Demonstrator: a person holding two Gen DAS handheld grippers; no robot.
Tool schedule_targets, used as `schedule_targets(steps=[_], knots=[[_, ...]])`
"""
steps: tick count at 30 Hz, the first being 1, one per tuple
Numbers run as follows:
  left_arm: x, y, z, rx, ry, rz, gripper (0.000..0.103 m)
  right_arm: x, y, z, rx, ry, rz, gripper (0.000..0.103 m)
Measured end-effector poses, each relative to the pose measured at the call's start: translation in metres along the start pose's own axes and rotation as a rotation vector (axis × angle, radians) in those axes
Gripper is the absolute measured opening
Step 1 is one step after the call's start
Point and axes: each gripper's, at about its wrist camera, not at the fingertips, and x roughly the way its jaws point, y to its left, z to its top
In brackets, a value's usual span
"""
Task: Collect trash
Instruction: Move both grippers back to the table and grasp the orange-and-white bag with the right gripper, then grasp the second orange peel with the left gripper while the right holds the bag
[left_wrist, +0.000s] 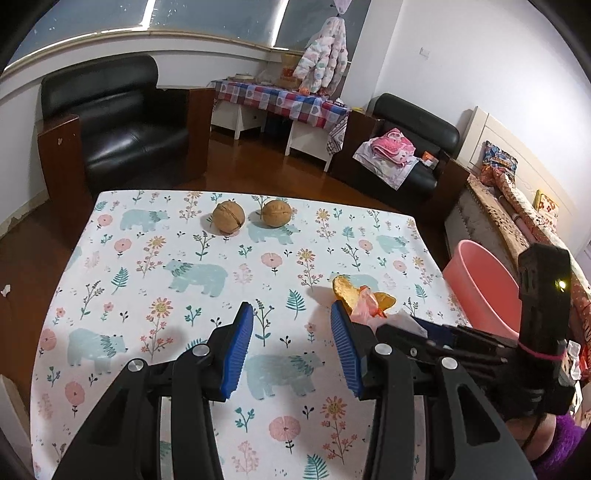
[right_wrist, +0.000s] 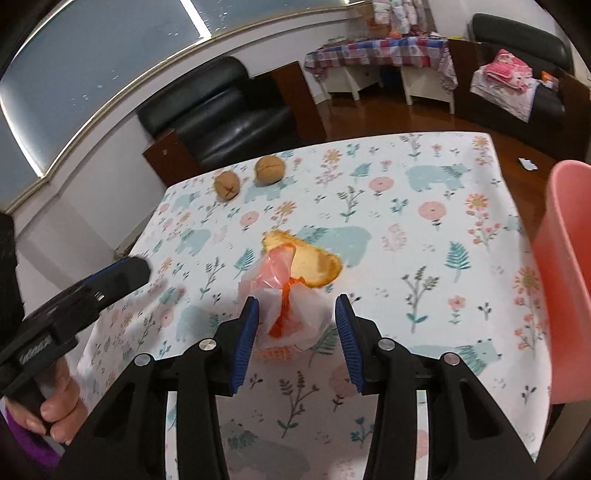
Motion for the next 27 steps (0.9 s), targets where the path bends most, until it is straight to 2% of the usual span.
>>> schedule_targets(steps=[2, 7, 11, 18, 27], knots=[[0.004, -0.001, 0.000, -0.003, 0.010, -0.005, 0.043, -0.003, 0.001, -0.003, -0.022, -0.005, 0.008, 0.035], [0.016, -0.009, -0.001, 0.018, 0.033, -0.012, 0.043, -0.026, -0.008, -0.009, 0.011, -0.054, 0.004, 0.033], [0.031, -0.020, 0.003, 0.035, 0.055, -0.014, 0.043, -0.051, -0.025, -0.012, 0.073, -0.111, -0.041, 0.033], [0.066, -0.038, 0.011, 0.042, 0.104, 0.008, 0.043, -0.060, -0.049, -0.020, 0.148, -0.124, -0.051, 0.033], [0.104, -0.051, 0.012, 0.045, 0.161, 0.059, 0.043, -0.057, -0.056, -0.022, 0.147, -0.121, -0.051, 0.033]])
